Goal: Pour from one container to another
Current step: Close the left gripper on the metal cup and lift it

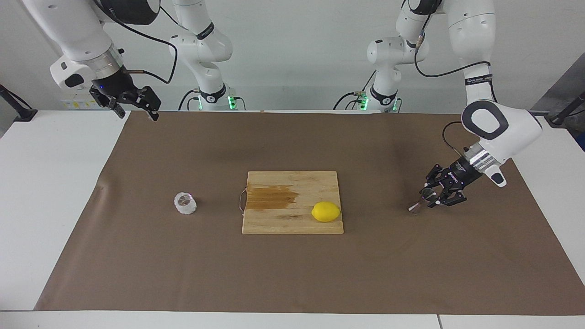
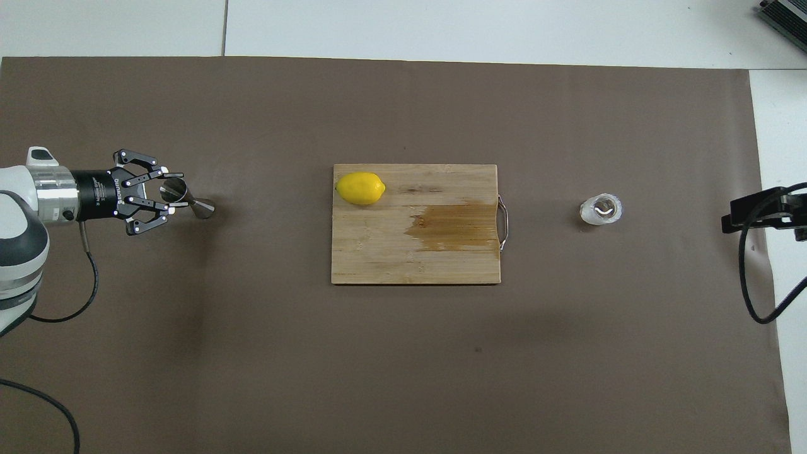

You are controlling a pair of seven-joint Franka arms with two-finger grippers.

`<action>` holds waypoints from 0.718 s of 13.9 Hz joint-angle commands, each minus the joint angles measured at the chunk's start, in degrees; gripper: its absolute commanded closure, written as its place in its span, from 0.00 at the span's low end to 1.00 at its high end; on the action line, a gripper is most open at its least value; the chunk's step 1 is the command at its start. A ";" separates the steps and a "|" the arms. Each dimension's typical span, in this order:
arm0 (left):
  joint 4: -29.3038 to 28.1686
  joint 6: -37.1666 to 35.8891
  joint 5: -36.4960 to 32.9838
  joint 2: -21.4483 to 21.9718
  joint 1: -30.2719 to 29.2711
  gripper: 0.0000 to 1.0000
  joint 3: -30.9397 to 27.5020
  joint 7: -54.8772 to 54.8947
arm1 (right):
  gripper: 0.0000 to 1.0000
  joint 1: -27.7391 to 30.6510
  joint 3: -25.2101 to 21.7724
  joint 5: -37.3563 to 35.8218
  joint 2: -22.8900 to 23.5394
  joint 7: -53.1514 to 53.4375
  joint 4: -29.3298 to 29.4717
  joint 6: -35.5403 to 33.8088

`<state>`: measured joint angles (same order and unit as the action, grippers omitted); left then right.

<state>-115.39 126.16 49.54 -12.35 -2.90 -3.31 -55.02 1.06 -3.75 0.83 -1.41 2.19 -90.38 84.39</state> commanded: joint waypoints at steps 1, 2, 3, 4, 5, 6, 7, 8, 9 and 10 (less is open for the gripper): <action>-0.45 0.32 0.82 -0.04 0.71 1.00 -0.55 0.00 | 0.00 -0.18 -0.39 0.31 -0.79 -0.52 -0.59 -0.63; -0.27 -0.12 0.82 -0.04 0.71 1.00 -0.55 -0.09 | 0.00 -0.27 -0.39 0.31 -0.79 -0.52 -0.59 -0.63; 0.25 -0.38 0.82 -0.04 0.79 1.00 -0.55 -0.26 | 0.00 -0.18 -0.39 0.31 -0.79 -0.52 -0.59 -0.63; 1.21 -1.78 0.82 -0.04 0.88 1.00 -0.47 -0.53 | 0.00 -0.18 -0.39 0.31 -0.79 -0.52 -0.67 -0.63; 2.61 -3.62 0.91 -0.04 0.88 1.00 -0.47 -0.79 | 0.00 -0.18 -0.39 0.31 -0.79 -0.52 -0.59 -0.63; 3.76 -5.38 0.91 0.05 0.88 1.00 -0.21 -2.01 | 0.00 -0.18 -0.39 0.31 -0.79 -0.52 -0.67 -0.63; 4.90 -7.14 0.83 0.14 0.88 1.00 -0.03 -4.11 | 0.00 -0.18 -0.39 0.23 -0.79 -0.52 -0.67 -0.63; 5.61 -8.46 0.65 0.22 1.06 1.00 0.41 -6.13 | 0.00 -0.18 -0.39 0.31 -0.79 -0.52 -0.67 -0.63; 6.14 -8.91 0.65 0.66 1.32 1.00 1.72 -7.81 | 0.00 -0.18 -0.39 0.31 -0.79 -0.52 -0.59 -0.63; 6.32 -8.91 0.82 1.19 1.32 1.00 3.47 -9.39 | 0.00 -0.18 -0.39 0.23 -0.79 -0.52 -0.67 -0.63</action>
<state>-110.04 118.60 49.63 -12.09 -2.38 -1.54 -60.79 1.06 -3.75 0.83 -1.41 2.19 -90.38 84.39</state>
